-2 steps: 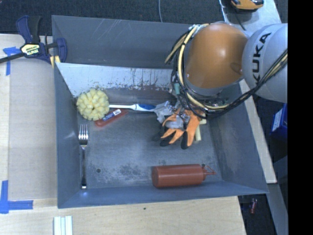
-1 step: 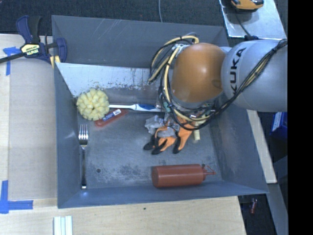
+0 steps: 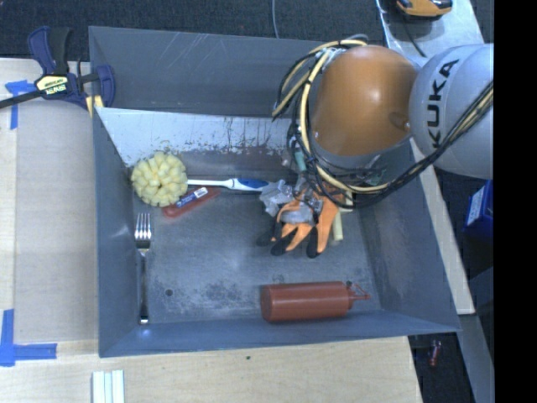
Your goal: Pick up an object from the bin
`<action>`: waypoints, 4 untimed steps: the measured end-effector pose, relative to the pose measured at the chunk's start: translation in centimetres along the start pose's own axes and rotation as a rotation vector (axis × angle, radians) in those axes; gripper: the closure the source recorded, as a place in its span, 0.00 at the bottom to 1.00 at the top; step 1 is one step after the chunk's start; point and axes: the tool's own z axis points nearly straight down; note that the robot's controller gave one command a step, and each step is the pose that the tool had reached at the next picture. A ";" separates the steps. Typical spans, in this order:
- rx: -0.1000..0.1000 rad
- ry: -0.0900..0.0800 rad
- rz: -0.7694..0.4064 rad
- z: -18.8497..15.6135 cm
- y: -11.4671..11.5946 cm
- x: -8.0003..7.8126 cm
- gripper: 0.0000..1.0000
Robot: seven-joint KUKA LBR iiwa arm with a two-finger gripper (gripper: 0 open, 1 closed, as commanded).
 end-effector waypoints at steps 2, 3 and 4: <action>0.009 -0.005 -0.211 6.4 0.1 -0.9 1.00; 0.004 -0.004 -0.233 8.2 0.9 -0.7 1.00; 0.004 -0.003 -0.232 8.2 0.9 -0.7 1.00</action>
Offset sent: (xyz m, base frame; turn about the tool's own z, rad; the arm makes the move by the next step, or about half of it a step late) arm 0.0041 0.0088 -0.0636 -0.2117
